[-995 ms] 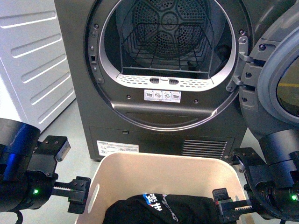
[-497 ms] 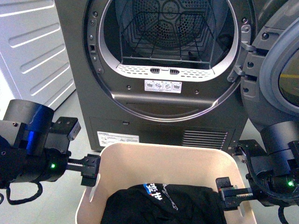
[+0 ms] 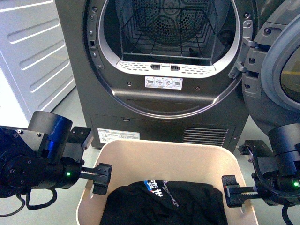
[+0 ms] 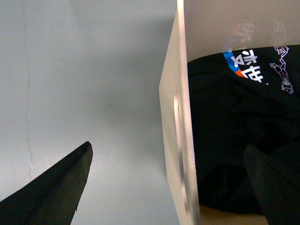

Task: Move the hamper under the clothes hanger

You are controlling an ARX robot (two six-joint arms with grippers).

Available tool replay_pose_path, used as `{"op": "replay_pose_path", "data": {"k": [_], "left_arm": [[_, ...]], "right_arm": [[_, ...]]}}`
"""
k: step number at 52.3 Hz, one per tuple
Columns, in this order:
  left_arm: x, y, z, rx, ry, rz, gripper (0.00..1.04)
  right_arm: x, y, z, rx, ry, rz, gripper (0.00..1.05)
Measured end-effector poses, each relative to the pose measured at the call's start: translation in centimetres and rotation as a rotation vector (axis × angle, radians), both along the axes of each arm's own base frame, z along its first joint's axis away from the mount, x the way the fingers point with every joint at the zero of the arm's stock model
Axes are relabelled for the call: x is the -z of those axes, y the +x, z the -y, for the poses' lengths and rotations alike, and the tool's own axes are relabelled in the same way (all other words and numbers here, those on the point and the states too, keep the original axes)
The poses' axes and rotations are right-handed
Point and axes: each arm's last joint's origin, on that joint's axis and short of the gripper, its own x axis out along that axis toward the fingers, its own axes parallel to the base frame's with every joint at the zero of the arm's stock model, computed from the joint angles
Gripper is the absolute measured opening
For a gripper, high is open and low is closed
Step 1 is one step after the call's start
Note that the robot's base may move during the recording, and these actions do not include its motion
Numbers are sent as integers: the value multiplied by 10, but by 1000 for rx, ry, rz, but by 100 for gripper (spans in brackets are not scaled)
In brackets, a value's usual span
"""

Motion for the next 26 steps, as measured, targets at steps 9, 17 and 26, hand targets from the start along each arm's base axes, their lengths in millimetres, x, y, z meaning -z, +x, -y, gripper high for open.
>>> {"op": "replay_pose_path", "data": {"k": [9,17,26], "left_arm": [[6,2,2,-5,-4,-11,98],[9,1,3,-11,-3,-17,90],[13,-1,5,-24,2,-27,56]], "right_arm": [[6,-2,0,7,3,-10,97],[9,-2,0,15,3,-12,79],[10,-2,0,22,2,-13,46]]}}
